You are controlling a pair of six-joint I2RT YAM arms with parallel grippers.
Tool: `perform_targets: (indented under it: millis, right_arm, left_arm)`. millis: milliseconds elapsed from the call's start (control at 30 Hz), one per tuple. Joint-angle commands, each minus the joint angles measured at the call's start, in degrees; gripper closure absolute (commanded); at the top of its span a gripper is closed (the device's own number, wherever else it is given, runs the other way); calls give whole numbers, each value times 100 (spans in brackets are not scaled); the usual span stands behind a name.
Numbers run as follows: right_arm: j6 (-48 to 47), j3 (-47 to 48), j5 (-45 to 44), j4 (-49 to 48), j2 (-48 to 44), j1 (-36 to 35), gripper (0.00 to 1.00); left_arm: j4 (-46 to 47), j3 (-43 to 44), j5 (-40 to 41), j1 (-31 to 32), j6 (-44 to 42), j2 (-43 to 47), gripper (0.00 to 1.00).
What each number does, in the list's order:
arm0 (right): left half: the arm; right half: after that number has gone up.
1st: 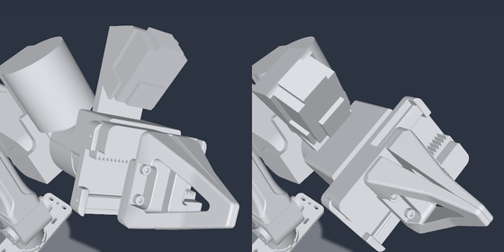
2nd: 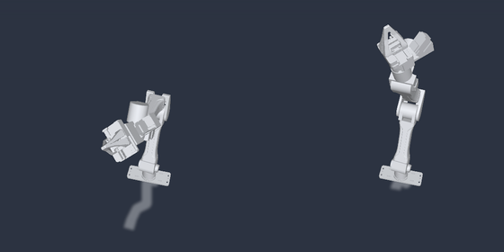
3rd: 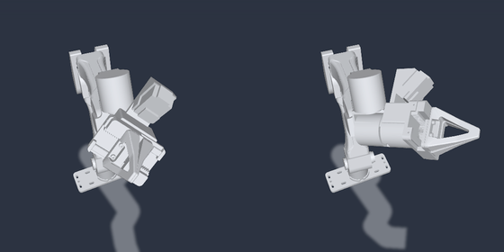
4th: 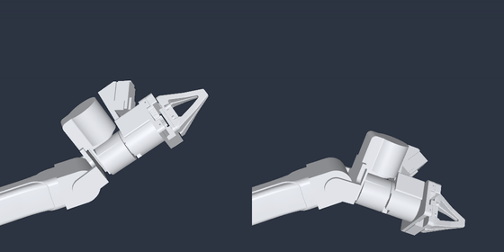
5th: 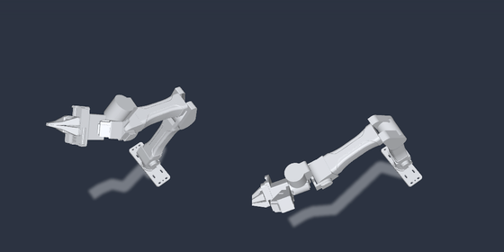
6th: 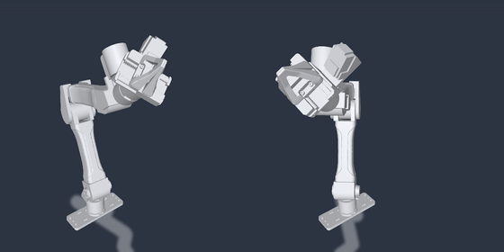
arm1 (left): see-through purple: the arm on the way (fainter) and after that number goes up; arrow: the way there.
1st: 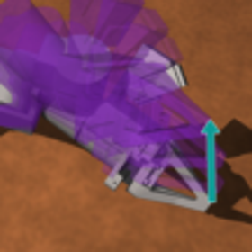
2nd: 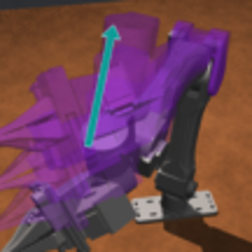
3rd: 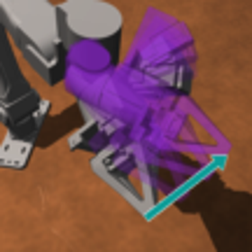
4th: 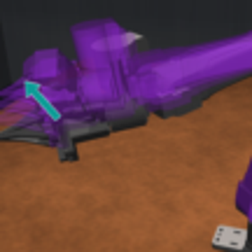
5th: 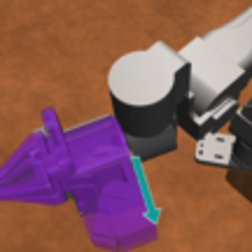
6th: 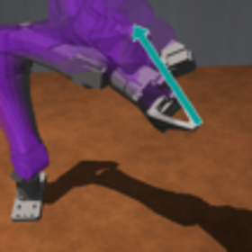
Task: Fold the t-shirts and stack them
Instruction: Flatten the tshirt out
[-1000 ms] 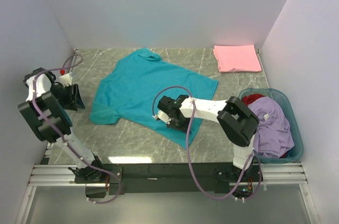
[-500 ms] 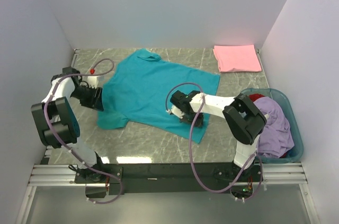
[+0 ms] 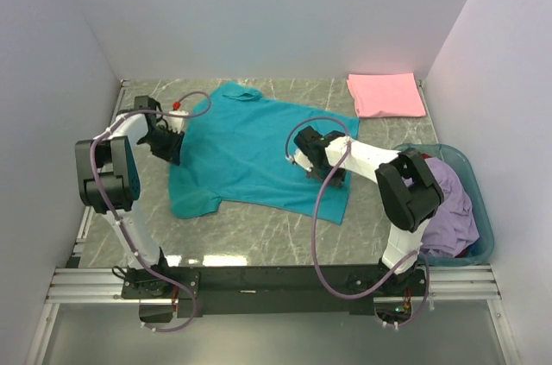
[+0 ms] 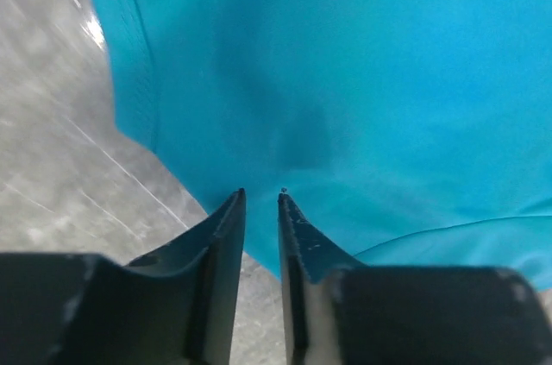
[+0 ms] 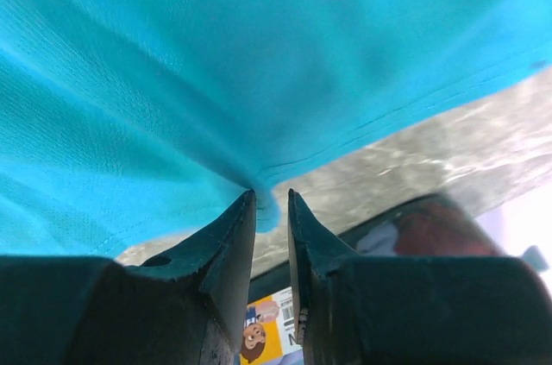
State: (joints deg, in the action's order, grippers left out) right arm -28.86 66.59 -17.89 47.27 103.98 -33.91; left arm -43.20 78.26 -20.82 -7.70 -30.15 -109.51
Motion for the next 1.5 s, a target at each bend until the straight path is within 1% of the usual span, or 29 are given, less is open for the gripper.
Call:
perform_targets:
  millis: [0,167,200,233,300,333,400,433,500,533,567,600,633,667,700,733,767,800,833,867,900,933,1000,1100,1167,1200,1233,1333,1467]
  right_arm:
    - [99,469,224,204,-423,-10,71]
    - [232,645,663,397,-581,42,71]
    - [232,671,760,415,-581,69,71]
    - [275,697,865,450,-607,104,71]
    - [346,777,1182,564,-634,174,71]
    - [364,794,1287,599,-669,192,71]
    - [434,821,1498,644,-730,227,71]
    - [443,821,1534,626,-774,227,71]
    - [495,864,1648,635,-766,236,71]
    - [513,934,1666,609,-731,245,71]
    - [522,979,1701,565,-704,245,71]
    - [548,1049,1745,530,-669,262,71]
    - [566,1223,1780,512,-565,323,72]
    - [592,1329,1954,460,-494,359,73]
    - [679,1444,2026,433,-432,411,74]
    - [732,1671,2226,407,-310,464,75]
    - [802,1804,2333,380,-256,604,75]
    - [942,1936,2438,362,-186,666,75]
    - [996,2163,2587,336,-107,754,75]
    - [1075,2261,2772,249,-72,911,75]
    - [1215,2367,2834,187,24,991,75]
    - [1251,2568,2887,117,86,1087,75]
    - [1408,2771,2914,-6,261,1316,75]
    - [1576,3306,2879,-200,647,1632,75]
    - [1699,3544,2992,-323,1033,1886,75]
    - [1752,3685,3089,-297,1193,1958,75]
    - [1787,4034,3168,-123,1368,2028,76]
    - [1823,4572,3441,185,1949,2152,77]
    - [1796,4714,3512,143,2310,2143,77]
  left_arm:
    - [180,-389,481,-29,-51,105,74]
    - [128,-1461,789,-82,-140,764,88]
    - [93,-1628,790,-108,-158,895,88]
    - [23,-1960,877,-135,-175,1175,90]
    - [-161,-2287,965,-231,-297,1493,92]
    - [-389,-2567,1044,-292,-377,1842,94]
    - [-653,-2728,1124,-485,-561,2170,95]
    - [-1020,-2693,1098,-539,-614,2389,96]
    - [-1391,-2440,871,-618,-720,2548,95]
    - [-1532,-1951,564,-653,-746,2688,91]
    - [-1725,-1668,-22,-679,-764,2733,86]
    - [-1666,-1404,-315,-680,-599,2742,78]
    - [-1552,-931,-579,-671,-441,2664,66]
    - [-1229,-709,-1068,-662,-282,2550,63]
    - [-1052,-498,-1195,-610,50,2410,61]
    - [-867,-52,-1266,-557,262,2034,61]
    - [-648,196,-1336,-444,412,1796,62]
    - [-515,433,-1398,-390,805,1550,63]
    - [-436,923,-1451,-329,1000,1077,64]
    - [-374,1163,-1486,-250,1194,829,64]
    - [-121,1383,-1547,-223,1657,600,64]
    - [3,1733,-1565,-205,1870,206,64]
    - [311,2016,-1653,-135,2379,-121,62]
    - [1179,2377,-1434,14,2900,-701,59]
    - [1436,2483,-1277,111,3232,-939,59]
    - [1524,2545,-1154,129,3322,-1071,61]
    - [1542,2702,-978,138,3375,-1342,63]
    - [1263,2941,-775,138,3332,-1817,68]
    - [1305,2669,-556,129,3200,-1986,70]
